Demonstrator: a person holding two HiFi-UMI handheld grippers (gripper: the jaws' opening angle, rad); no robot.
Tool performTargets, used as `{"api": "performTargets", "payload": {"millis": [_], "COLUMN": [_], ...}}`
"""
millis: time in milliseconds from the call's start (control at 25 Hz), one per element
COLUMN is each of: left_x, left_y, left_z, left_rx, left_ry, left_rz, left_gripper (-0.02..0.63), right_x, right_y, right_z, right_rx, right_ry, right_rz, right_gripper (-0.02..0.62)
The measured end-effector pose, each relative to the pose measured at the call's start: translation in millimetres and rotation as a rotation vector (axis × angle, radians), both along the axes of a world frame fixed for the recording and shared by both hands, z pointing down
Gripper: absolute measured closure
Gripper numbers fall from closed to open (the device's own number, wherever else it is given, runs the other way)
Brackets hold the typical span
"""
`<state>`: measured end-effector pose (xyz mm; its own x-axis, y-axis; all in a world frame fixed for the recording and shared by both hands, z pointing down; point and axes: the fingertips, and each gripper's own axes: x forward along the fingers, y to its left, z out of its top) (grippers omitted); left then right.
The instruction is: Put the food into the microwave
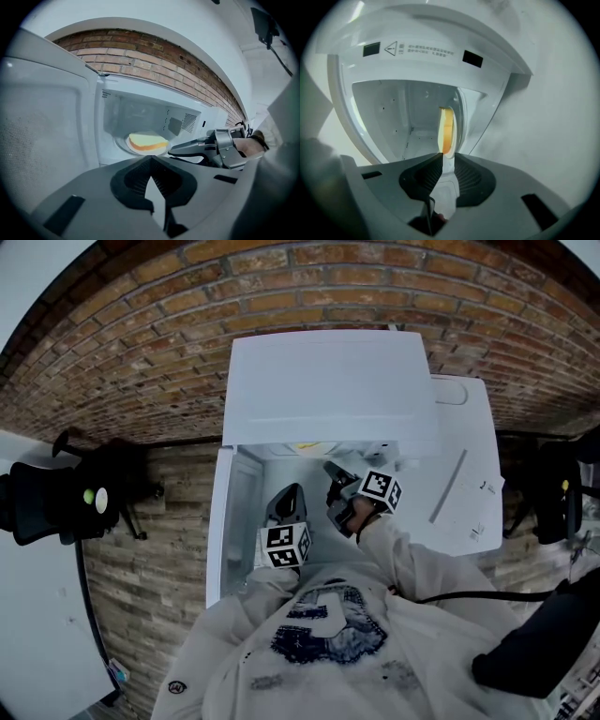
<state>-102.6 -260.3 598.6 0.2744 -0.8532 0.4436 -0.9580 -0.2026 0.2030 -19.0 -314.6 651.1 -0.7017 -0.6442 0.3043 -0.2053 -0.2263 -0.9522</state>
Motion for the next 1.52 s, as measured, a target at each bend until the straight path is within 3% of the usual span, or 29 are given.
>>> {"api": "performTargets", "payload": {"millis": [400,1000,1360,1520], "left_x": [17,19,16,17], "left_y": [19,40,49,51], "left_z": [-26,-89,-123,-128], "left_rx": [0.052,0.133,0.182,0.196], "left_ry": [-0.033,-0.036,-0.052,-0.068], "left_rz": [0.059,0.069,0.064,0.069], "left_gripper": [0.598,0.598,0.598,0.598], "right_x": [14,62,81,82], "right_y": [32,78,91,93], "right_z": [-52,-139,-185,-189], "right_rx": [0.199,0.635,0.795,0.823], "right_ry": [0.073,0.587,0.787,0.828], "right_rz": [-0.083,-0.16,-0.165,-0.164], "right_gripper": [0.523,0.575,0.578,0.58]}}
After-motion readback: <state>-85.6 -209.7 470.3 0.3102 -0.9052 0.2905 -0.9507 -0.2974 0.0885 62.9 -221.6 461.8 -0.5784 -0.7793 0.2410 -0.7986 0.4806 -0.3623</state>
